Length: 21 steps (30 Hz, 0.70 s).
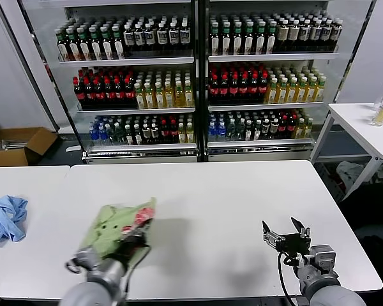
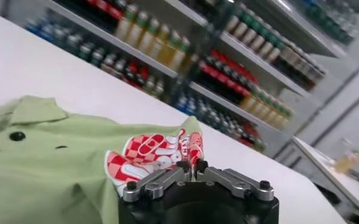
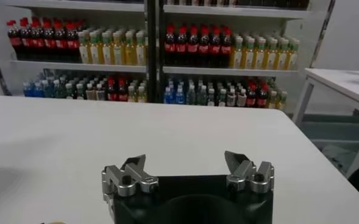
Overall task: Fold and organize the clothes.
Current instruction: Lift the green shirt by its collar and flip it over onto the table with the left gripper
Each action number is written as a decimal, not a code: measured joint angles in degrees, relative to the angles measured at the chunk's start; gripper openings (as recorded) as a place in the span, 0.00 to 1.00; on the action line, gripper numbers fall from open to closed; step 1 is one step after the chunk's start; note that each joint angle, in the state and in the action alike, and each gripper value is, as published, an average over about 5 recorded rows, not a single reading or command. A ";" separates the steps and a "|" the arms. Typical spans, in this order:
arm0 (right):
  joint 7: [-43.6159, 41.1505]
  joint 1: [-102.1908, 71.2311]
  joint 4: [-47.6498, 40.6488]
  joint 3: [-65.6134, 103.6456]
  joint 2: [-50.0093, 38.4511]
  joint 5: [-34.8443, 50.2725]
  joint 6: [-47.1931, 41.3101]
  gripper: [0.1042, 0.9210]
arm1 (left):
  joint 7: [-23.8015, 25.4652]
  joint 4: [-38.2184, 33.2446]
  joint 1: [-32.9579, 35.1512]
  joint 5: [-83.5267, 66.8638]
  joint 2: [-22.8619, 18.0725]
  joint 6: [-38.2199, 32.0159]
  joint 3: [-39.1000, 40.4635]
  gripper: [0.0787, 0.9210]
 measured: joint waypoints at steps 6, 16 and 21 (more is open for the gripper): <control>-0.07 0.41 -0.21 0.48 -0.30 0.13 -0.02 0.88 | -0.90 3.92 -4.82 6.36 -4.80 -2.53 7.10 0.13; -0.65 3.10 -1.59 0.89 -1.85 1.58 0.01 0.88 | -1.07 5.92 -10.68 12.20 -9.94 -5.43 13.61 0.47; -1.06 6.59 -3.26 -1.49 -1.57 2.01 0.31 0.88 | 1.92 3.65 -10.23 16.80 -7.99 -7.39 12.71 0.64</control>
